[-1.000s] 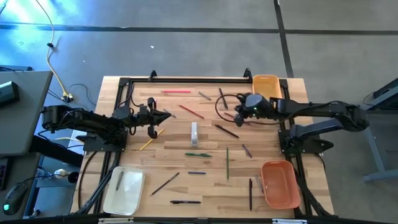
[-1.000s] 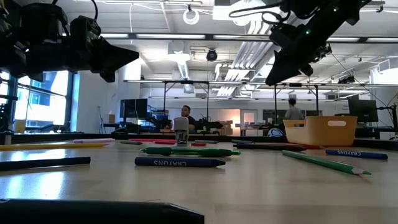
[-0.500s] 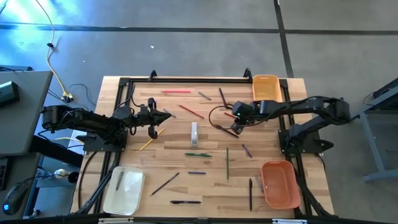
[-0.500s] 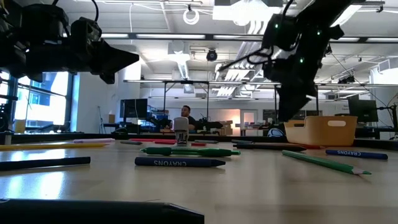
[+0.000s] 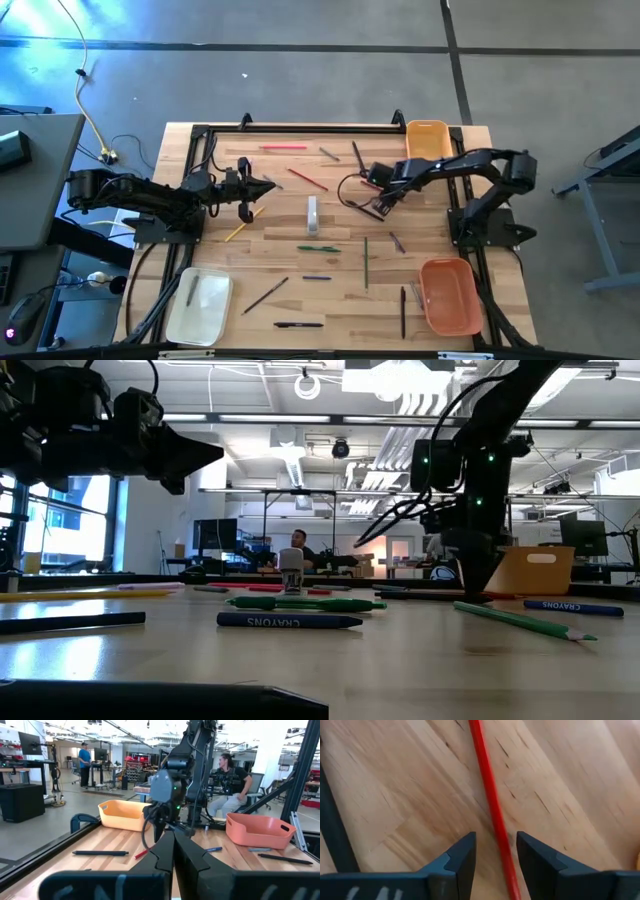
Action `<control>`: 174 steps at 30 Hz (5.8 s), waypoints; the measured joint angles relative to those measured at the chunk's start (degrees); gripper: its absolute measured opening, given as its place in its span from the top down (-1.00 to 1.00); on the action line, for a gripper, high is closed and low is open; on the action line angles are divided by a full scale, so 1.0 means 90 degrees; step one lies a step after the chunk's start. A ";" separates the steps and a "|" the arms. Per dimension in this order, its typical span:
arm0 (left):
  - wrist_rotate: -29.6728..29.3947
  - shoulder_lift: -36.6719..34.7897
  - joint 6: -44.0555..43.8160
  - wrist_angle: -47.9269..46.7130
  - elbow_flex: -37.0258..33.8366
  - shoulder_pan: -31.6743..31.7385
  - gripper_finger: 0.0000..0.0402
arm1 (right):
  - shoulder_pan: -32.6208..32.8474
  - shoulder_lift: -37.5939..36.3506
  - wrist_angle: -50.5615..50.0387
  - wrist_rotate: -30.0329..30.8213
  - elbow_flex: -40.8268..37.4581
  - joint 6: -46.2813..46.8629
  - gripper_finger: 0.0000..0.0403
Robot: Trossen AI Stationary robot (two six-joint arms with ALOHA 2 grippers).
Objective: Sort crayons/erasers/pens/pencils in bins
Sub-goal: Put the red pencil into the yellow bin, then put the black pen into the orange bin
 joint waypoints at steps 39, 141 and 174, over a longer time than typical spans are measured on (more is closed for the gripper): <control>0.0002 0.0000 -0.0066 0.0006 0.0000 0.0000 1.00 | -0.0180 -0.1165 -0.0081 -0.0789 -0.0059 0.1267 0.83; -0.0005 -0.0001 -0.0114 -0.0140 0.0000 0.0000 1.00 | 0.0619 -0.2906 0.4845 0.0052 -0.0798 0.0158 0.99; -0.0015 -0.0002 -0.0121 -0.0140 0.0000 0.0000 1.00 | -0.1468 0.1895 -0.0116 -0.0660 0.2969 0.1567 0.31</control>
